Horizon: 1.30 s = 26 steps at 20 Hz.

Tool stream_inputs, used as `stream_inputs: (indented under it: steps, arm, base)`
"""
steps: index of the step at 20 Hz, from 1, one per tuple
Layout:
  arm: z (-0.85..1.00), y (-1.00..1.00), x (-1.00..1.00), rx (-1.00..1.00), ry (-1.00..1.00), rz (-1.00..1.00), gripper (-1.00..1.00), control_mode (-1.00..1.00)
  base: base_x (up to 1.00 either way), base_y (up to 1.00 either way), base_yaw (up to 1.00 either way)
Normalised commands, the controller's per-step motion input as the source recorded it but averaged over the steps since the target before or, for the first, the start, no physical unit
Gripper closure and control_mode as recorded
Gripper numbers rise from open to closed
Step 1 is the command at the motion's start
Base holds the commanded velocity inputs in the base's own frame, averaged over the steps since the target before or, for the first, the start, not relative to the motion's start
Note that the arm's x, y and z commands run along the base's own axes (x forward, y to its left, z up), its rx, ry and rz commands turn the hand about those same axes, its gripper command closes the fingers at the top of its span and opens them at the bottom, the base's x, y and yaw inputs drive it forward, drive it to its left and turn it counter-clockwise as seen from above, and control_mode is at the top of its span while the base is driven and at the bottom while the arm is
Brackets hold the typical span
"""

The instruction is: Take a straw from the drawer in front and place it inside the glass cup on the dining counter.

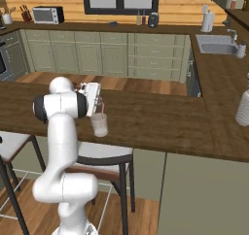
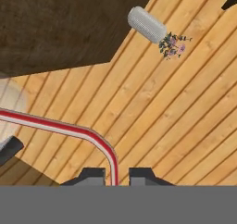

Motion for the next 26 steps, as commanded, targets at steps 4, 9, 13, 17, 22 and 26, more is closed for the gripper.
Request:
stream_inputs:
  steps: [4,9,13,17,22,26]
  arm:
    - [0.00,0.00,0.00,0.04,-0.07,0.00,-1.00,-1.00]
    - [0.01,0.00,0.00,0.09,-0.07,0.00,-1.00,-1.00]
    - [0.11,0.00,0.00,0.16,-0.04,0.00,-1.00,-1.00]
    - [0.18,0.00,0.12,0.22,0.00,0.00,-1.00,-1.00]
    - [0.43,0.00,-0.01,0.25,-0.05,0.00,-1.00,-1.00]
    - [0.87,0.00,-0.78,0.27,-0.17,0.02,-1.00,-1.00]
  base:
    - [0.00,0.00,0.00]
    - [0.00,0.00,0.00]
    - [0.00,0.00,0.00]
    - [0.00,0.00,0.00]
    - [0.00,0.00,0.00]
    - [0.00,0.00,0.00]
